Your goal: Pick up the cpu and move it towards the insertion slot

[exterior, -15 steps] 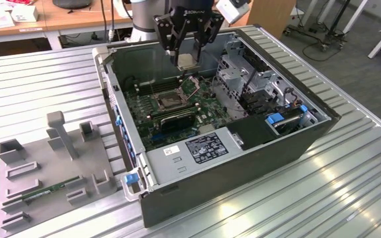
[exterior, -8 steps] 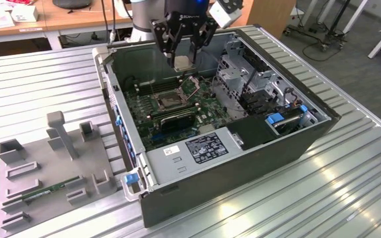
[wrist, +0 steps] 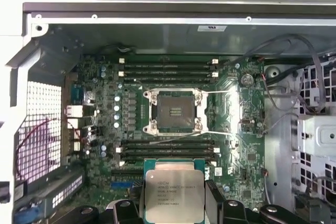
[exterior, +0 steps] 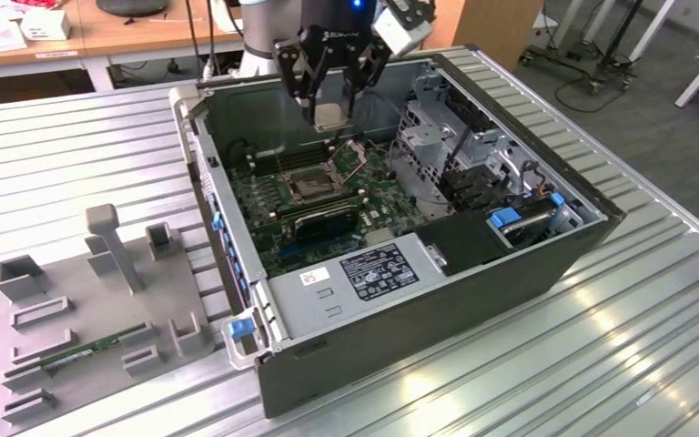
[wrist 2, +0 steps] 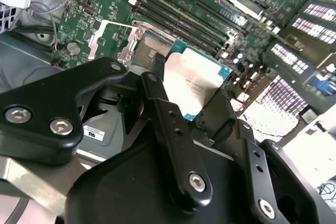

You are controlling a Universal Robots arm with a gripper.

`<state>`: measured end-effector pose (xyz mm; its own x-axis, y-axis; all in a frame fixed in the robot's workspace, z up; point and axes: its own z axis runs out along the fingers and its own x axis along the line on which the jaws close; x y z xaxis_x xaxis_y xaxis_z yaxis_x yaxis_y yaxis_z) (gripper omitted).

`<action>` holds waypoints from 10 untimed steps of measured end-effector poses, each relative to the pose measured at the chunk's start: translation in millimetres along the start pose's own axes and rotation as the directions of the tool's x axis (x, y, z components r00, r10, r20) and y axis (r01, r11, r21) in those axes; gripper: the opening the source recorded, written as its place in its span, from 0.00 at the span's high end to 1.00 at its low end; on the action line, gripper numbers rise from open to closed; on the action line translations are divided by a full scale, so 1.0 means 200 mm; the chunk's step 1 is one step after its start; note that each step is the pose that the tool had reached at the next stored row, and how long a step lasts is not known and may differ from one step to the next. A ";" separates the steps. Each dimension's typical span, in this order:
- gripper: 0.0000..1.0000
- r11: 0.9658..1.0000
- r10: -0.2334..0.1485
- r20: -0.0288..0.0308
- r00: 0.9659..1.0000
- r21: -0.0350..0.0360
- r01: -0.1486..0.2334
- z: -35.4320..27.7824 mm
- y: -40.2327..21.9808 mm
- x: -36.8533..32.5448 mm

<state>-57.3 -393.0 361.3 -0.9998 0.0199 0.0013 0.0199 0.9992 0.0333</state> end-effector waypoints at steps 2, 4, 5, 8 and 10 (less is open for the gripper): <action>0.46 1.000 0.003 0.000 1.000 0.000 -0.003 0.019 0.017 0.001; 0.46 1.000 0.006 0.000 1.000 0.000 -0.006 0.038 0.034 0.001; 0.46 1.000 0.007 0.000 1.000 0.000 -0.007 0.047 0.042 0.001; 0.46 1.000 0.011 0.000 1.000 0.000 -0.011 0.075 0.061 0.001; 0.46 1.000 0.013 0.000 1.000 0.000 -0.013 0.094 0.074 0.002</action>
<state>-57.3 -377.6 343.0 -0.9995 0.0331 0.0014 0.0331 0.9989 0.0333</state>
